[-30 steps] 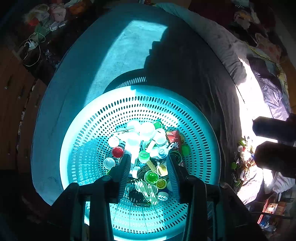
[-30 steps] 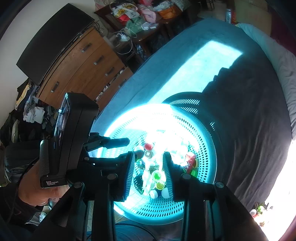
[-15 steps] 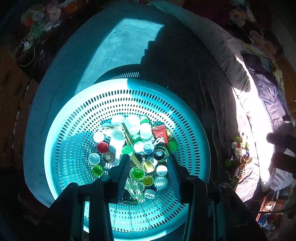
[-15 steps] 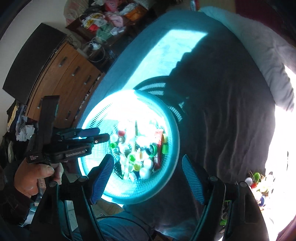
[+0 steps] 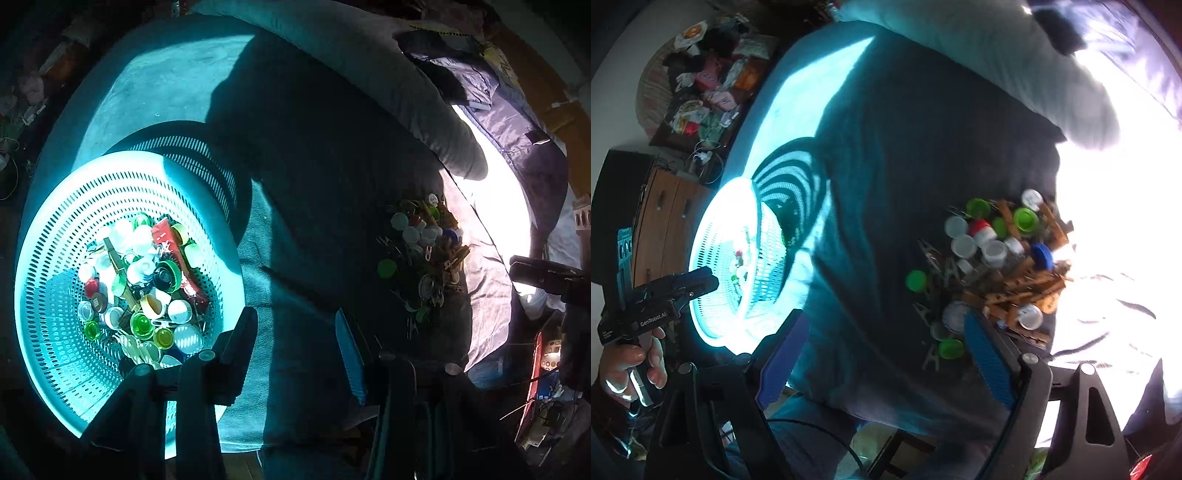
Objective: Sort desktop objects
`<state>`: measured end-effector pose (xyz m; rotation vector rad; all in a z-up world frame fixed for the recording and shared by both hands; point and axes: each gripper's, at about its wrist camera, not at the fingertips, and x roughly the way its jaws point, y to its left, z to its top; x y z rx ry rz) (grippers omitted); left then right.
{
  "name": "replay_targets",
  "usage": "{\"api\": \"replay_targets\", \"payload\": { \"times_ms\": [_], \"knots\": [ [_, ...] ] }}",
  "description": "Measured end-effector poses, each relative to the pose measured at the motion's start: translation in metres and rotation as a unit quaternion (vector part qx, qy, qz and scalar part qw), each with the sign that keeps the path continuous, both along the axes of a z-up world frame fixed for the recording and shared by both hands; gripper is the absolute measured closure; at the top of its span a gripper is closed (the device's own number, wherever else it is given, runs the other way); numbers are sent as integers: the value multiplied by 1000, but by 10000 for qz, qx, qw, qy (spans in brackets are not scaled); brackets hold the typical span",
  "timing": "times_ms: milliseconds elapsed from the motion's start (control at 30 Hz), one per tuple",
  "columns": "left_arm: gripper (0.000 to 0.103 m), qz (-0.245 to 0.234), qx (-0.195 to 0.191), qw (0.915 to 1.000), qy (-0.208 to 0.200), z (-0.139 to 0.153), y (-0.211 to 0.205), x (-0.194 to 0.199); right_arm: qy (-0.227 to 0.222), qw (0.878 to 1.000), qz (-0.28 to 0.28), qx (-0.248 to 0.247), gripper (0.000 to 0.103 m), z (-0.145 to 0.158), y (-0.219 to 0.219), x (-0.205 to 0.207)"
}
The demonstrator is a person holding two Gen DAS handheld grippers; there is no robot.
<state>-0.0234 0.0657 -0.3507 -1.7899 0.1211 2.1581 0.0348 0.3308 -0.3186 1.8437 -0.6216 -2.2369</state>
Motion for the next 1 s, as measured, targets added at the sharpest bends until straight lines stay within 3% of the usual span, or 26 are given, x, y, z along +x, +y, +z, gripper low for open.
{"api": "replay_targets", "payload": {
  "times_ms": [233,433,733,867,1000],
  "knots": [
    [58,-525,-190,9933,1015,-71,60,23,205,9966,-742,280,17,-62,98,42],
    [58,-610,-112,9901,1260,-125,65,31,900,9882,-1218,214,17,-82,115,54],
    [58,-713,73,9837,1648,-165,71,37,2049,9753,-709,434,17,-74,99,24],
    [58,-703,248,9766,2018,-161,68,52,2492,9660,-484,498,17,-56,83,28],
    [58,-606,189,9678,2435,-142,57,87,3131,9471,-343,620,17,-20,59,68]
  ]
}}
